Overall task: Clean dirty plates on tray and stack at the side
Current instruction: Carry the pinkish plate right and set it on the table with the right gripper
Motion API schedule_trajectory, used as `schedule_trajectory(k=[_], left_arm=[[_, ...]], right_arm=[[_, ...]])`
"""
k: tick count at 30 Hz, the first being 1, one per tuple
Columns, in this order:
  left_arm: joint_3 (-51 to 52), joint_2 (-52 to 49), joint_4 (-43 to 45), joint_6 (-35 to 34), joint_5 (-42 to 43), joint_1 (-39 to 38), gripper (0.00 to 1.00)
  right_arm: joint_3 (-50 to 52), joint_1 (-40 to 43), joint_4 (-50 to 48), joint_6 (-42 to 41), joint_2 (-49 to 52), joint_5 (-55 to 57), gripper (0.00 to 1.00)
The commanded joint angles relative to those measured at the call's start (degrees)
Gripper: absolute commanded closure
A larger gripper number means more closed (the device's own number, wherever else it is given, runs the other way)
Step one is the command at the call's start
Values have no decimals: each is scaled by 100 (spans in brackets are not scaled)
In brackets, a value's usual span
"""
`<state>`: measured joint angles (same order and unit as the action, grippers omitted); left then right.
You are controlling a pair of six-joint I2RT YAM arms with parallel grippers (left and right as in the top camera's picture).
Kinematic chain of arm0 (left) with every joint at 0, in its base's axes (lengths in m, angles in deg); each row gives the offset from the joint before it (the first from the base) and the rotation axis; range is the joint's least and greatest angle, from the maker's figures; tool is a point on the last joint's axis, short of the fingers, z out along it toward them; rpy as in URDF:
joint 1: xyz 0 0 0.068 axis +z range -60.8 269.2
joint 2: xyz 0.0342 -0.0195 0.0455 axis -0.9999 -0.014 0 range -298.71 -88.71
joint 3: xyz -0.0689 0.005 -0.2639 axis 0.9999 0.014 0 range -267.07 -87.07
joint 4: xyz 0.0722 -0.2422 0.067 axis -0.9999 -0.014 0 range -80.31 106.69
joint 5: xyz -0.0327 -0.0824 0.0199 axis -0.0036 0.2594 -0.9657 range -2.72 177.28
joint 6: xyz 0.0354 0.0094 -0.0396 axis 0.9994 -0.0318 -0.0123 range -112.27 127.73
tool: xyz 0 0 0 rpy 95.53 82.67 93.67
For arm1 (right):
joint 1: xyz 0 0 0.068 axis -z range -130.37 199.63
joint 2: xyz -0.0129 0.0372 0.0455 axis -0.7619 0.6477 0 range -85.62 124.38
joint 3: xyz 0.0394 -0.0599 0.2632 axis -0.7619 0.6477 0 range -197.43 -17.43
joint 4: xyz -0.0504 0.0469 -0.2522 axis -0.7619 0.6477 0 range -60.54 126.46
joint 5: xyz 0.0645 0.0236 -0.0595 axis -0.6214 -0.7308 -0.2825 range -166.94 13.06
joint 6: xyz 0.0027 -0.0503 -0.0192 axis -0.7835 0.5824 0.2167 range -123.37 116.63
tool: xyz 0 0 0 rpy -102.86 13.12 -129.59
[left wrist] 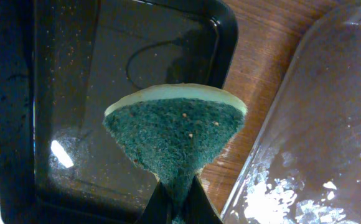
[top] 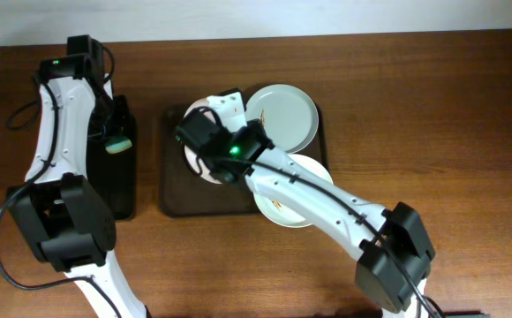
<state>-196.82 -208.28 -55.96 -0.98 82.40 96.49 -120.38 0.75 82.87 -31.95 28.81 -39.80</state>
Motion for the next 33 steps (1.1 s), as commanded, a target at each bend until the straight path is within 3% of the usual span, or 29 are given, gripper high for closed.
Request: schedule_trajectory(k=[1,3,6,8,12,16,19,24,32,33], left_arm=[[-94,26,33,667,870,39,99],[-94,26,33,914,1388,-13,99],[-94,26,33,960,1480,-186,99],[-94,26,35,964,1478,-396,99],[-92,26,168,962,1475,-638,99],[-92,26,275,962,1478,-682,99],[-92,26,310,962,1475,-682,99],[-92,26,365,962,1478,-682,99],[-92,26,407,962,1478,-682,99],[-92,26,413,962,1478,-682,99]], right_arm=[[-35,481,-138,-105,-111,-1801,96],[-42,960,-133,-101,-332,-2697,96],[-42,1838,-61,-79,-824,-3748,96],[-42,2953,426,-76,-1263,-4378,96],[63,4968,1709,306,-1377,-4566,96],[1147,6157,1449,433,-1373,-4249,96],[2433,6706,529,345,-1373,-4253,96],[3515,7187,-826,350,-1373,-4251,96],[3644,7211,-1099,348,-1366,-4009,96],[3644,7211,-1102,350,-1366,-3963,69]])
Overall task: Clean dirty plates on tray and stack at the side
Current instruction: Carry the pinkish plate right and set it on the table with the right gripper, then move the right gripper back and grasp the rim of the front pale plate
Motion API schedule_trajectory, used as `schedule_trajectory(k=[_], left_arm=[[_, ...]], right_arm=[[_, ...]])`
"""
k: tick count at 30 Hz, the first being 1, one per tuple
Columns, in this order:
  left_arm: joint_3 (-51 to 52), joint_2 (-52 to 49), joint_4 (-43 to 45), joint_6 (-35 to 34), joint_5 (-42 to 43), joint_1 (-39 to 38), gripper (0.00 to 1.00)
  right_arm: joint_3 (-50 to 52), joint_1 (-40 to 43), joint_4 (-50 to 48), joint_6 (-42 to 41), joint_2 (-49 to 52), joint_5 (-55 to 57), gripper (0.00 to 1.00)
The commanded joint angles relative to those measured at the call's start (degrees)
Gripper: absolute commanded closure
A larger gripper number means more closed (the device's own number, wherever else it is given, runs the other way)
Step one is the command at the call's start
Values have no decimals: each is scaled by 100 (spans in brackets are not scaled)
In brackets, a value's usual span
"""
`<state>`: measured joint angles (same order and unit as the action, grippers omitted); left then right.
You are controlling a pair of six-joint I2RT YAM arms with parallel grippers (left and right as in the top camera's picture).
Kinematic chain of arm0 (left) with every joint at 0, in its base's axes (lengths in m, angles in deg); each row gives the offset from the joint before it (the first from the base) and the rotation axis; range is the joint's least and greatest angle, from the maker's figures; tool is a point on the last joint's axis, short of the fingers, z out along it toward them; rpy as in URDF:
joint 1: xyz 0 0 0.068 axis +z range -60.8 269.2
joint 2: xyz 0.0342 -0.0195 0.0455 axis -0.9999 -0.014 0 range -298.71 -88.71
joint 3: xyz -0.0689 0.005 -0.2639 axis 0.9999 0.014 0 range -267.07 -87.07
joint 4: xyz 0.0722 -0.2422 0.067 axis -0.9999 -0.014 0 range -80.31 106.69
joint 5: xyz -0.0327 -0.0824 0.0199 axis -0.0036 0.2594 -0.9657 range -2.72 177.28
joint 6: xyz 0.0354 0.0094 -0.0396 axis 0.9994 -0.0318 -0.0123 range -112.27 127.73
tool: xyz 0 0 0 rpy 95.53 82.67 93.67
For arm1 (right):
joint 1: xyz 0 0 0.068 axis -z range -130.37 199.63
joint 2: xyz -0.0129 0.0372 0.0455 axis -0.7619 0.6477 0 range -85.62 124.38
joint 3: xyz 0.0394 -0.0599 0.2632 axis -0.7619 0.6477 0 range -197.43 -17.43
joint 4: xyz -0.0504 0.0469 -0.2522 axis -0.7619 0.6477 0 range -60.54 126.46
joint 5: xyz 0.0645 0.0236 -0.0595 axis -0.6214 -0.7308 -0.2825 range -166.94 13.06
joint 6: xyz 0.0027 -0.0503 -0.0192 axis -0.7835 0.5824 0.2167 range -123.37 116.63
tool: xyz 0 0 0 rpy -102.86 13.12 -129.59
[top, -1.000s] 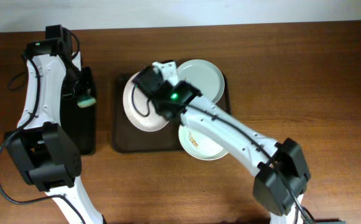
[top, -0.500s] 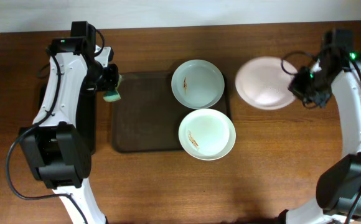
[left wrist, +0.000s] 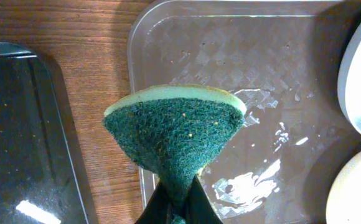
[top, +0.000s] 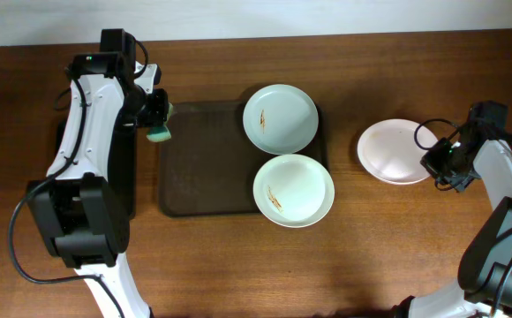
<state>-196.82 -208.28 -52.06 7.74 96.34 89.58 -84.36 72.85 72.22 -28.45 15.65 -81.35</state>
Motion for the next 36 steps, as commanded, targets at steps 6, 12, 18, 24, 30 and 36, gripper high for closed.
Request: schedule_trajectory(k=[6,12,18,24,30,36], left_arm=[[-92,26,57,90,83,9,99],[-92,26,103,90,83,9,99],[-92,26,101,87,85,9,99],[-92,26,103,90,81,9,99],[-92,26,103,90,81,9,99],[-92,26,105,90,81,9,99]], right_arm=[[-107,0,363,96,-210,-420,25],[-306,-986,1368,315,-1263,-1617,40],[-96,-2872,1467,-901,-850,-994,43],[-87,-3567,1360,-1150,26,-970,43],[-63,-3602,986,-1143,332,-525,60],[-37,-3602,595,-409,365,-264,74]])
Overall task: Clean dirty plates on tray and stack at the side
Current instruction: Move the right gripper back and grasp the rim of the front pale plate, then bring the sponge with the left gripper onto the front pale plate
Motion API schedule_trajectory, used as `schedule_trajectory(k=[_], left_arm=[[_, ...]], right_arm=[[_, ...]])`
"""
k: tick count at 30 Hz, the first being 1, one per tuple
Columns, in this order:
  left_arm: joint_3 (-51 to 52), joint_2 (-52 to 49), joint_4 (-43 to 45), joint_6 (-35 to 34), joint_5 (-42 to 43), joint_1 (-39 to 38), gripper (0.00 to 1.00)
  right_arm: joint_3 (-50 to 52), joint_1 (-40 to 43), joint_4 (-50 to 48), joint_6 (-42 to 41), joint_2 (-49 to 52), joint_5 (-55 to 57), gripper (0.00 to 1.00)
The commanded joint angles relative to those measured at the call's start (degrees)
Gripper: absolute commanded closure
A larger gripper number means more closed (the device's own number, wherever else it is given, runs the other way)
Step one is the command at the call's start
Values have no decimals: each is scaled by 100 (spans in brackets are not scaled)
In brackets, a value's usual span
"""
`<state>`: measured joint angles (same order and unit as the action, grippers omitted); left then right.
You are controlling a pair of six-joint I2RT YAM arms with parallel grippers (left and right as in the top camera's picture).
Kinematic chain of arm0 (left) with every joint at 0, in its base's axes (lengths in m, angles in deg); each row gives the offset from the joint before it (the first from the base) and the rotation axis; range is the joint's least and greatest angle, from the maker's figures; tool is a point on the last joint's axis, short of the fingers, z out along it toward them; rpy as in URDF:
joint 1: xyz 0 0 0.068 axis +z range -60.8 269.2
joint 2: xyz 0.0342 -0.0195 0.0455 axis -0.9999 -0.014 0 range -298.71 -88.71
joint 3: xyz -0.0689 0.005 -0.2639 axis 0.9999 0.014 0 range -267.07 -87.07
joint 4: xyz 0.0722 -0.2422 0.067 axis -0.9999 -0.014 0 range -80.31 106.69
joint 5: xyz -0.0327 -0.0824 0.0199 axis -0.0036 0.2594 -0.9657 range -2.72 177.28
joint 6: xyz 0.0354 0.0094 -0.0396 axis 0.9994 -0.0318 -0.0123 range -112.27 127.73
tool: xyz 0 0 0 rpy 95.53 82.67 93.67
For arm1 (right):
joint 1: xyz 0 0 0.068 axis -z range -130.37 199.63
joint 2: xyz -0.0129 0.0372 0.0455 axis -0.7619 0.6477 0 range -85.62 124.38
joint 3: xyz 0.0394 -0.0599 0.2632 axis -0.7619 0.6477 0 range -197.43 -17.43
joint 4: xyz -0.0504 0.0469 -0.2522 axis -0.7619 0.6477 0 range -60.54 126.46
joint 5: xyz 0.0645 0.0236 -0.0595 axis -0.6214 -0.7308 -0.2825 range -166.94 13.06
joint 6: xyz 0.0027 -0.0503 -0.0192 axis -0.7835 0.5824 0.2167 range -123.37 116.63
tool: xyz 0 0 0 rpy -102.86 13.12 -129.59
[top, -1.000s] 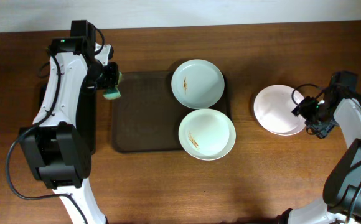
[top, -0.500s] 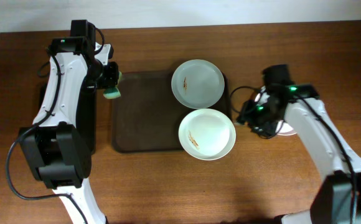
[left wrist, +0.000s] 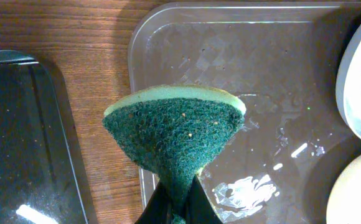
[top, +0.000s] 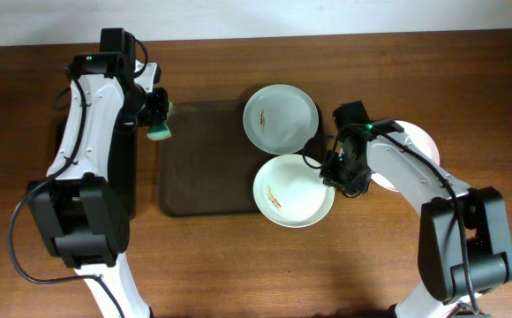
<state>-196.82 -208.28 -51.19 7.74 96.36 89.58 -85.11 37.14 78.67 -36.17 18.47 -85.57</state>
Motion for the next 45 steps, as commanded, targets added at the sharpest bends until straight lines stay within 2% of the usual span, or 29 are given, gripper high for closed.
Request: schedule_trajectory(k=[1,6,7,8,9,16,19,23,25,27,30,36,37,39,40,43,45], left_arm=[[-92,26,17,90,79,9,99],[-92,26,17,90,79,9,99],[-92,26,17,90,76,9,99],[-92,26,15,90,79,9,99],[-92,26,17,90,76,9,99],[-92,26,37,90,79,9,99],[-92,26,37,90,76,11,99],[-92,26,35,90,79,9,99],[-92,26,35,90,76,9,99],[-92,26,33,90,79,11,99],[-92,26,28,90,79,9,99],[-92,26,31,90,79,9,99],[-92,26,31,90,79,9,99],[-92,26,33,90,79,9,99],[-92,26,33,90,79,9,99],[-92,26,33,90,76,11,99],[-92,26,35,90,79,9,99]], right_arm=[[37,-37,-74,476,120,166,74],[42,-35,-127,713,341,160,75],[42,-37,-127,713,361,160,80],[39,-35,-129,710,358,160,91],[39,-35,-127,710,358,157,96],[-197,-63,74,708,2,-317,96],[-369,-345,107,599,-234,-520,96],[-562,-1401,-498,-310,-278,-317,96],[-562,-1823,-1104,-975,-236,258,96],[-562,-2243,-1685,-1762,-118,1362,96],[-562,-2616,-2085,-2422,317,1585,96],[-562,-2697,-2297,-2608,785,1318,96],[-562,-2697,-2304,-2599,782,1314,91],[-562,-2688,-2315,-2457,782,1165,61],[-601,-2656,-2411,-1895,780,951,55],[-955,-2315,-2354,-588,782,446,48],[-1123,-1987,-2076,-192,793,212,50]])
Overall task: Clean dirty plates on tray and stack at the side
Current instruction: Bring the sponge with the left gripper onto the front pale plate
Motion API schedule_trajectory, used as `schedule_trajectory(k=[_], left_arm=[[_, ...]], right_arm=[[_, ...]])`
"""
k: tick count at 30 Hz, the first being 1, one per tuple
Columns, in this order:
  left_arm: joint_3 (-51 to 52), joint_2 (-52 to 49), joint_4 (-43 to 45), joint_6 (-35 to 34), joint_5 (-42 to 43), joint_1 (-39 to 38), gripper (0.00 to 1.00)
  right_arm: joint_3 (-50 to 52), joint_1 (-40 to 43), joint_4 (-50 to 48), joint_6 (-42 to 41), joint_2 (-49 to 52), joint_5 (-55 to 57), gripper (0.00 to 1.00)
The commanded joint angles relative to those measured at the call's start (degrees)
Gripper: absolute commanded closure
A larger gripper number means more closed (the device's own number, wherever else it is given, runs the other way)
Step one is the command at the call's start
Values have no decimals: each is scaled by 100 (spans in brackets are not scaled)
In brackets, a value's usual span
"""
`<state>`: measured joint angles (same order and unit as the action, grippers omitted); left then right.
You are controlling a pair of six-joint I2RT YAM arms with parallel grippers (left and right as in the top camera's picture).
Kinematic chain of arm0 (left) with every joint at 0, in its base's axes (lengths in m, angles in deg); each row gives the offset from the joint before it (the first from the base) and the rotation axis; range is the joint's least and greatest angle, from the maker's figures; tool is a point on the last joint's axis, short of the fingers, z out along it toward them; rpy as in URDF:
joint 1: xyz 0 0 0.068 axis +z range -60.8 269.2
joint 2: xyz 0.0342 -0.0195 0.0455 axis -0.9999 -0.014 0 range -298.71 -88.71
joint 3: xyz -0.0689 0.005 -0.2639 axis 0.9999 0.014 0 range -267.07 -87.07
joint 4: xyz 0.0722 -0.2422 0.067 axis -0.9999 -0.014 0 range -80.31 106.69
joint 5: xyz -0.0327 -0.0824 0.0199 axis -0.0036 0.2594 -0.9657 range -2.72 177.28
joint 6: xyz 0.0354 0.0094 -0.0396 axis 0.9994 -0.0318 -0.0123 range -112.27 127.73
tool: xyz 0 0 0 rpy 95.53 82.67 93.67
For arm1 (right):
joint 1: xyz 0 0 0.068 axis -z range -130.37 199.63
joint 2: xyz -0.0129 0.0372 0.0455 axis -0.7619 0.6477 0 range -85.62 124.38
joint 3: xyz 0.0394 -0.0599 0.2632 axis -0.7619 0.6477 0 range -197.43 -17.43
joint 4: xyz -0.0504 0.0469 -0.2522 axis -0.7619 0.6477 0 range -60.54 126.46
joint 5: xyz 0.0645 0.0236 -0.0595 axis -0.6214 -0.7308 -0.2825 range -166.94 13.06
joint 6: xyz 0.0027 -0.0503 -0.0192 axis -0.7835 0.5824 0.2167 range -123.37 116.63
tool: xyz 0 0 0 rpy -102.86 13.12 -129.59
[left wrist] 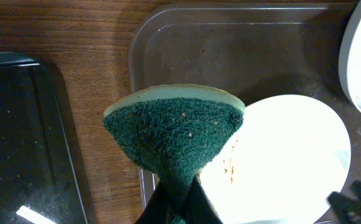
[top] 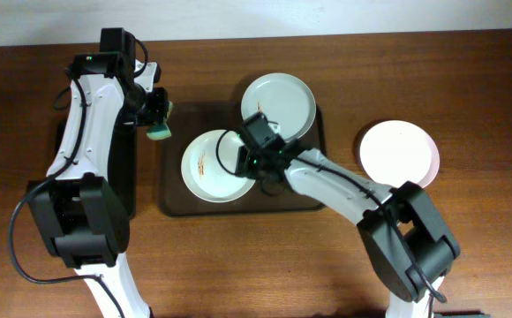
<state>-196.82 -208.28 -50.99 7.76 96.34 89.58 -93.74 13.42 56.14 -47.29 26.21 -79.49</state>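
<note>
My left gripper (left wrist: 179, 206) is shut on a green sponge (left wrist: 174, 140), which hangs over the left edge of the brown tray (top: 238, 205). A white plate with brown stains (top: 205, 166) lies in the tray's left half, just right of the sponge (top: 160, 132). At that plate's right rim my right gripper (top: 245, 164) is shut on it. A second stained plate (top: 278, 102) sits at the tray's far right corner. A clean plate (top: 400, 152) rests on the table to the right.
A black bin (top: 124, 190) stands left of the tray, under my left arm. My right arm (top: 344, 190) reaches across the tray's near right part from the front right. The table's back edge runs behind the tray.
The near stained plate has moved from the tray's right half to its left half, with my right gripper at its right rim. The left gripper and sponge have stayed put.
First my right arm reached over a plate at the tray's left, while the sponge hung over the black bin. Then that plate lay on the table at right, and the sponge was at the tray's left edge. My right gripper then reached the near plate, now shifted left.
</note>
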Motion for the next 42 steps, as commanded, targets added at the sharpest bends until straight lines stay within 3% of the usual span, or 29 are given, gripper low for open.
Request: schedule_trajectory(k=[1,6,10,17,21,24,27,31,36,42], left_arm=[[-92,26,17,85,81,9,99],[-92,26,83,85,81,9,99],[-92,26,111,87,79,9,99],[-92,-48,120,85,83,9,99],[-85,-243,52,85,87,-39,99],[-81,-251,-129,96,90,-81,99],[-74,-254,-452,654,363,-293,99],[188,-258,-428,669,363,-621,99],[1040,-258,535,-37,332,-1051,99],[1967,-258,1657,-66,-411,-1163,99]], right_arm=[[-269,549,229,1082,22,-625,54],[-273,621,205,1113,444,-1145,56],[-330,597,138,977,584,-1333,63],[-328,501,9,442,791,-1204,79],[-328,468,37,354,793,-1187,96],[-328,437,94,291,793,-1187,96],[-328,428,101,293,793,-1207,96],[-328,428,101,295,793,-1207,96],[-328,428,96,295,793,-1207,96],[-328,428,87,295,793,-1207,96]])
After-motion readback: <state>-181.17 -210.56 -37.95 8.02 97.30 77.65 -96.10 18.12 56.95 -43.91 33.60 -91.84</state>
